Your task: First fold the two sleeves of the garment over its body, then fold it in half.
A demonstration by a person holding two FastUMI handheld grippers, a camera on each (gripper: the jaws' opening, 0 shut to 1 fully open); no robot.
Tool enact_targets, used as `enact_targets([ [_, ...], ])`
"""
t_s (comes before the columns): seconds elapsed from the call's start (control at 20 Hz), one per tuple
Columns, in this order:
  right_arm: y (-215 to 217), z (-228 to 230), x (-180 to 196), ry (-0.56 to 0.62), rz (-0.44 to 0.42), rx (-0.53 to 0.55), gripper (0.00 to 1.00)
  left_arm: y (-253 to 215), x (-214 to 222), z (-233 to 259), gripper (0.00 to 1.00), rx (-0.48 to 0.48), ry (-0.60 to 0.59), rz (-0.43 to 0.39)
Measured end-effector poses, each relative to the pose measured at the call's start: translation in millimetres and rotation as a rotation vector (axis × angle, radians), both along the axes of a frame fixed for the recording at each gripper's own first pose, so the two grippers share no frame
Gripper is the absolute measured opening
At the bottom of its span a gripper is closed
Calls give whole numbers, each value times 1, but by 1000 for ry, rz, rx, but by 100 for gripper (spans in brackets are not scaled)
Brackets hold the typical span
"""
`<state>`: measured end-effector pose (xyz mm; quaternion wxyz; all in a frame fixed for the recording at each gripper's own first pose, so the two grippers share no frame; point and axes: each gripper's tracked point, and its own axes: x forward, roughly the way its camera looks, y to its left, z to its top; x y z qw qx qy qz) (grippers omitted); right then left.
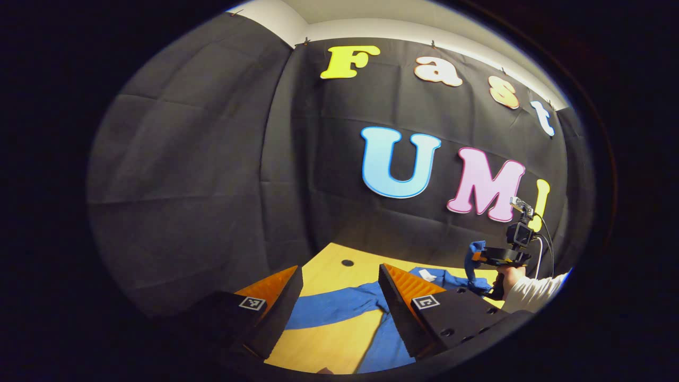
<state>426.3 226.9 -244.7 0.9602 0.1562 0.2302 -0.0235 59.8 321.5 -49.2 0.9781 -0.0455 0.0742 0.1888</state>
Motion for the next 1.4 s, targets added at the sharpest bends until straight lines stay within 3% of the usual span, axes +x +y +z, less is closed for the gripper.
enact_targets([
  [0.2,73,-63,2,106,80,28,3,18,-29,-12,83,-25,50,76],
  [0.5,128,-128,-7,266,109,181,3,23,-56,-11,82,1,92,140],
  [0.55,137,-128,-7,273,120,218,5,23,-56,-11,82,5,99,142],
  [0.6,143,-128,-9,280,132,247,21,22,-57,-13,82,9,105,143],
  [0.65,150,-127,-11,283,150,282,10,20,-55,-12,83,12,106,142],
  [0.7,156,-122,-13,288,170,321,10,18,-54,-11,82,9,107,137],
  [0.8,169,-111,-16,278,211,382,29,10,-47,-9,83,4,103,122],
  [0.85,170,-105,-14,255,226,394,49,6,-43,-7,82,4,98,112],
  [0.9,166,-99,-14,244,232,386,44,3,-41,-7,83,7,97,102],
  [0.95,162,-95,-16,243,240,375,57,1,-37,-9,82,8,96,93],
  [1.0,155,-89,-20,236,255,357,58,0,-34,-11,83,3,93,84],
  [1.05,147,-79,-24,216,275,325,80,0,-30,-15,83,-2,92,79],
  [1.1,138,-66,-27,179,299,283,81,4,-27,-23,82,-7,93,76],
  [1.15,128,-51,-35,143,326,244,69,8,-22,-31,82,-14,104,74],
  [1.2,121,-31,-50,112,367,220,81,17,-21,-42,82,-30,129,91],
  [1.25,116,-12,-71,80,423,211,70,25,-18,-52,83,-46,155,99],
  [1.3,106,9,-91,37,475,178,82,31,-15,-61,82,-59,169,101],
  [1.35,89,28,-111,-11,506,128,86,38,-9,-67,83,-65,175,102],
  [1.4,69,43,-130,-48,528,82,75,46,-5,-77,83,-73,181,103],
])
